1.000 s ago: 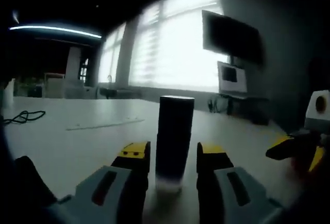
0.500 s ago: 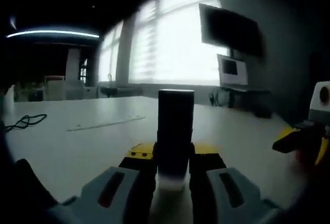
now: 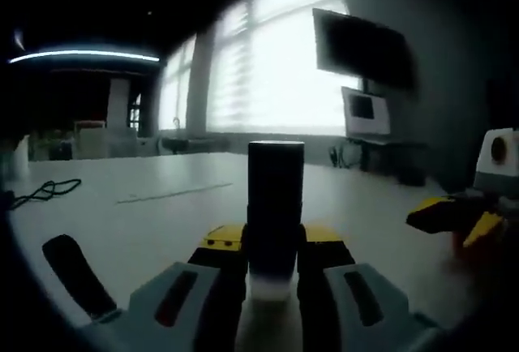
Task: Pick up cosmetic bottle twist off cap place on table pick up cap screw tight cap place on table
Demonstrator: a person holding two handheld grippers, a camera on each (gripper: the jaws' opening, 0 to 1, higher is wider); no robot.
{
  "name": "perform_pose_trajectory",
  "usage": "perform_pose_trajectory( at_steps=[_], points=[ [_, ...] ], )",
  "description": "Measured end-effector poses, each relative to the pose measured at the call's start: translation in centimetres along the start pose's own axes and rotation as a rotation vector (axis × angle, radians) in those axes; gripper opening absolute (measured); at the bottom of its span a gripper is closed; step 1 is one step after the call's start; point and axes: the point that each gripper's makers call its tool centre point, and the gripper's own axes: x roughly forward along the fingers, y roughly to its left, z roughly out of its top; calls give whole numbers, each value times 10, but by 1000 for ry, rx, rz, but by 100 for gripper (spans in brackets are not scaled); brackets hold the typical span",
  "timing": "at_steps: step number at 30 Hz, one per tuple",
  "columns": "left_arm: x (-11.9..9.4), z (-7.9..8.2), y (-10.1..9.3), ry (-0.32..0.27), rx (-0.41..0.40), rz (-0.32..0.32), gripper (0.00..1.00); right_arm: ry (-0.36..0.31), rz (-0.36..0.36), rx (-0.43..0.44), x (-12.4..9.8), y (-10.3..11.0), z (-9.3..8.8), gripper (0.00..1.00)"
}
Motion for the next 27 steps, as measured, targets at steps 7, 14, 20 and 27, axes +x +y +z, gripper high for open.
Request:
perform_pose_trajectory(
  at_steps=[7,14,20,27],
  points=[
    [-34,9,-1,-36,19,9,13,6,3,-8,0,0,-1,22],
    [-62,14,-6,-71,39,-12,13,-1,22,13,1,5,0,25],
    [-80,11,1,-59,39,18,13,13,28,-7,1,5,-3,25],
    [-104,7,4,-50,-8,17,13,15,37,-6,1,6,-3,26]
  ],
)
